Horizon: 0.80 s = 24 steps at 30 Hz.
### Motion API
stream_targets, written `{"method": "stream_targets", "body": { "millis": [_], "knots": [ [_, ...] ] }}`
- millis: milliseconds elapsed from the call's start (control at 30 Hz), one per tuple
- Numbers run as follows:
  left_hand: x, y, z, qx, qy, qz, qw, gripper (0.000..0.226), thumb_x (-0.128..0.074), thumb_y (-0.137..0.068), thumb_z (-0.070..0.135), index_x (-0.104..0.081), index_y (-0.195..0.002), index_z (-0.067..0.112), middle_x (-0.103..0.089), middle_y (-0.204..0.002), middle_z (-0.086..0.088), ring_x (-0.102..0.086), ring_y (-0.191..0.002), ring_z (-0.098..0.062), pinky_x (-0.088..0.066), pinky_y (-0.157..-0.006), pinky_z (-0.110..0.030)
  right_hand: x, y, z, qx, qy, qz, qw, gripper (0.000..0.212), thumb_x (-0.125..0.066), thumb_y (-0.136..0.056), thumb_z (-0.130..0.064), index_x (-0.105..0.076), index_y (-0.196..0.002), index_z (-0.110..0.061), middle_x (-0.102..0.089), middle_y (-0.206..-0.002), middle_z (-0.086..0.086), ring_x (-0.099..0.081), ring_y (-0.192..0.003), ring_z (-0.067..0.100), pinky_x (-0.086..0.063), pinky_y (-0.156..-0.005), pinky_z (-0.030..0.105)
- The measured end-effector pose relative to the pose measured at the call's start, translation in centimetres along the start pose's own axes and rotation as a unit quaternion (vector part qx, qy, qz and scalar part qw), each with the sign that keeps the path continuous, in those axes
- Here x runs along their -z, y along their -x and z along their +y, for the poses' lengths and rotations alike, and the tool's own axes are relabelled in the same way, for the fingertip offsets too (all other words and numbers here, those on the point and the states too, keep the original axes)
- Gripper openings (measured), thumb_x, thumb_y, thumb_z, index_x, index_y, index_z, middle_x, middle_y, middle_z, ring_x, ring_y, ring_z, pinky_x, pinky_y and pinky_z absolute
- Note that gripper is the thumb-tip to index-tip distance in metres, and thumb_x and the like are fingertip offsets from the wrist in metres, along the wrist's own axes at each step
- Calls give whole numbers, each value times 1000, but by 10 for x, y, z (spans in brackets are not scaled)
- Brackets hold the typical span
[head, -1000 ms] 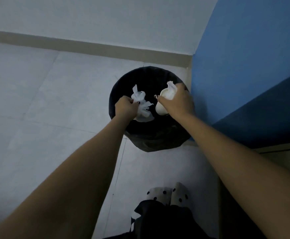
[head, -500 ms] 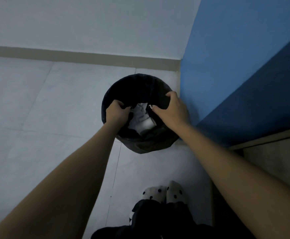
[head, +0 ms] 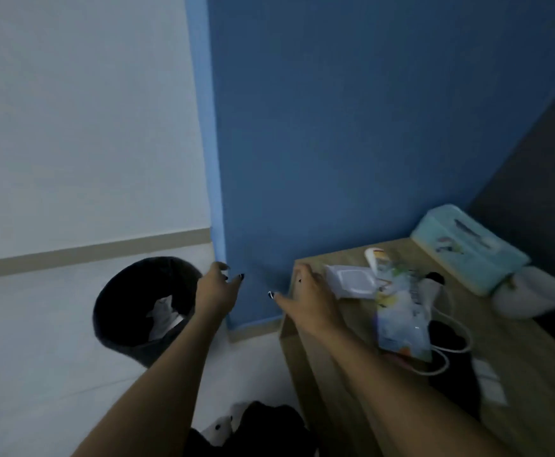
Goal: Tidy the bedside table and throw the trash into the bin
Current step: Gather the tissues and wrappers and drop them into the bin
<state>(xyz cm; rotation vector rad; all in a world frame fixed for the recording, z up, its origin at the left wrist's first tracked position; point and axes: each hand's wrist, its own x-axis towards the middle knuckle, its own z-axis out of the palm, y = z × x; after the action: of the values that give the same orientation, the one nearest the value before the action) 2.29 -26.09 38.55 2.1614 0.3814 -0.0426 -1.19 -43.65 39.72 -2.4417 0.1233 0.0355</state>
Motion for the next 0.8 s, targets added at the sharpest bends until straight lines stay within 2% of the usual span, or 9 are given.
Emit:
{"method": "stream_targets", "body": {
  "millis": [133,267,367,500,633,800],
  "knots": [
    [-41,23,62,-56,25,-36,997,43,-62,-88,34,-51,-122,8,-62,-119,-15,-60,-106,-32,-51,-83,-40,79,5,33,-42,10,82,996,60,-67,-79,-49,-45,-126,-20,-58,-122,12,-56,-114,33,-48,-85,39],
    [-84,35,95,-95,39,-62,993,42,-60,-90,31,-51,-124,8,-60,-123,-15,-59,-110,-31,-50,-88,-39,119,9,78,-97,-27,144,984,59,-71,-77,-42,-48,-126,-21,-59,-124,9,-56,-114,31,-49,-88,38],
    [-112,33,100,-87,37,-73,993,43,-60,-90,29,-50,-126,8,-57,-128,-17,-56,-114,-32,-45,-92,-37,120,13,105,-137,-37,163,976,62,-72,-72,-45,-47,-123,-19,-57,-118,10,-57,-107,33,-53,-84,46],
    [-138,26,95,-54,23,-64,996,46,-52,-95,24,-43,-133,3,-47,-136,-22,-48,-123,-36,-39,-98,-36,107,14,126,-161,-2,151,975,63,-67,-74,-50,-43,-126,-24,-55,-115,11,-56,-106,34,-54,-80,45],
    [-155,19,84,-26,19,-58,998,45,-47,-96,20,-40,-134,-2,-43,-136,-25,-46,-122,-40,-39,-99,-41,96,10,138,-176,34,151,972,86,-55,-66,-67,-35,-139,-27,-57,-125,11,-55,-113,36,-52,-87,45],
    [-164,21,74,-8,48,-22,999,64,-54,-92,15,-23,-146,2,-24,-148,-21,-44,-124,-39,-36,-102,-37,84,5,137,-178,88,150,969,104,-60,-67,-70,-22,-149,-18,-42,-145,17,-41,-131,37,-41,-102,48]
  ]
}}
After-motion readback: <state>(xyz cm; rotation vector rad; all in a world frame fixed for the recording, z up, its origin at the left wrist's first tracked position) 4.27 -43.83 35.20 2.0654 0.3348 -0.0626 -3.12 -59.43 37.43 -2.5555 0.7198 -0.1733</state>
